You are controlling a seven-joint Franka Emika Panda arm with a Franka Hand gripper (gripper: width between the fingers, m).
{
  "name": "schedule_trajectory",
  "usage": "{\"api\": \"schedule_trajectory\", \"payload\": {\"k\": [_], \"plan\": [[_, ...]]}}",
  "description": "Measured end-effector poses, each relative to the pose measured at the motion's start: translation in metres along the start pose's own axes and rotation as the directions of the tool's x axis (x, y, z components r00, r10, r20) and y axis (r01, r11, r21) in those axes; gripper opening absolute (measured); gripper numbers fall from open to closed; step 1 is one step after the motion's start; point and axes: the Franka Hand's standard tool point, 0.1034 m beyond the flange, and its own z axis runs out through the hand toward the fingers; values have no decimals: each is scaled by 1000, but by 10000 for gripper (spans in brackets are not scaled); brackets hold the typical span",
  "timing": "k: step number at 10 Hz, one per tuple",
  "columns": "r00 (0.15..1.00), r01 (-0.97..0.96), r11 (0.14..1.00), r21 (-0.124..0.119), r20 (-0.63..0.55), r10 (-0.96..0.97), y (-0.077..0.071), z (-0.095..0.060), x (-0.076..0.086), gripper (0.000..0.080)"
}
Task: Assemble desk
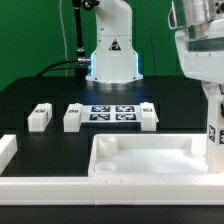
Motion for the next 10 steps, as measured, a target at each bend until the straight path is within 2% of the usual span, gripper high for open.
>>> {"api": "schedule_trajectory", "payload": {"k": [2,4,5,6,7,8,9,10], "plan": [[992,-129,992,9,14,129,0,1,-2,297],[993,-114,993,9,14,114,0,1,-2,297],[999,-32,999,7,10,32,0,1,-2,466],[990,143,990,-6,0,-143,2,1,-3,586],[939,343,939,-31,11,-343,1,-2,-5,630],[885,466,884,-31,16,-466,1,-2,-7,630],[863,505,862,-32,16,-505,1,-2,-6,646],[798,603,797,-33,16,-603,1,-2,-5,648]]}}
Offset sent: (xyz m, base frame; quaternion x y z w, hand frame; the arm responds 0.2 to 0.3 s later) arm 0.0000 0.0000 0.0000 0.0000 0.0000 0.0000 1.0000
